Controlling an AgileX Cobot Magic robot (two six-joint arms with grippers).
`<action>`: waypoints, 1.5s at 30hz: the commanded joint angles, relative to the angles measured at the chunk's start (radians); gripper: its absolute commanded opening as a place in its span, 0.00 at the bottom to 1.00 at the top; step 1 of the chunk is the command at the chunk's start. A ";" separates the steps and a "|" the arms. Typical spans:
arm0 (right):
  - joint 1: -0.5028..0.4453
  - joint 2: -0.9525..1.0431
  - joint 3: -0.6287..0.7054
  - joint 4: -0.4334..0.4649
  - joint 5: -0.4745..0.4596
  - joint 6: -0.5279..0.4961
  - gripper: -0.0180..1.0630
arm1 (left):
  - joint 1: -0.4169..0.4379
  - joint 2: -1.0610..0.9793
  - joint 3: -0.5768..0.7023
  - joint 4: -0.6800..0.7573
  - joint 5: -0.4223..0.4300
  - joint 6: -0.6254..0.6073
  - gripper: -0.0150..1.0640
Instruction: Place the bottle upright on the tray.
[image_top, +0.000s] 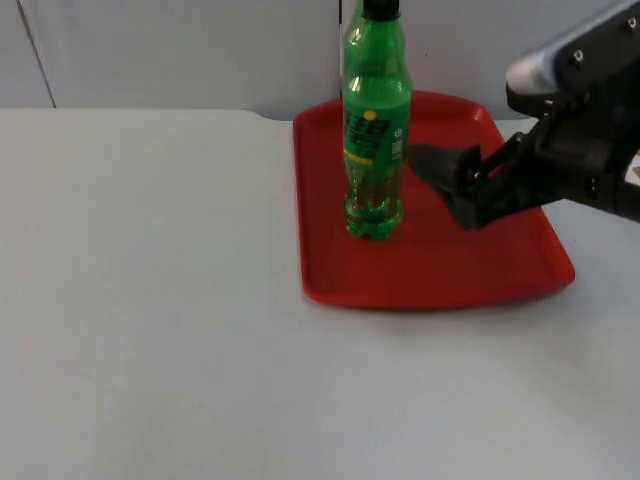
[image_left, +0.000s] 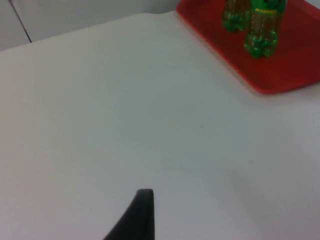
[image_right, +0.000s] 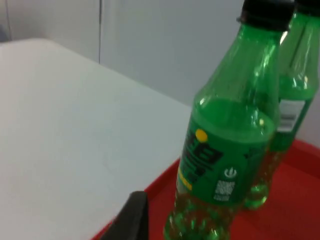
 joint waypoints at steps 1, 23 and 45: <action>-0.002 -0.056 0.009 -0.001 0.110 -0.004 0.92 | -0.002 -0.004 0.006 0.002 -0.010 -0.003 0.99; -0.002 -0.521 0.009 0.024 0.798 0.151 0.92 | -0.002 -0.004 0.006 0.002 -0.010 -0.003 0.99; -0.002 -0.565 0.009 0.068 1.064 0.325 0.92 | -0.002 -0.004 0.006 0.002 -0.010 -0.003 0.99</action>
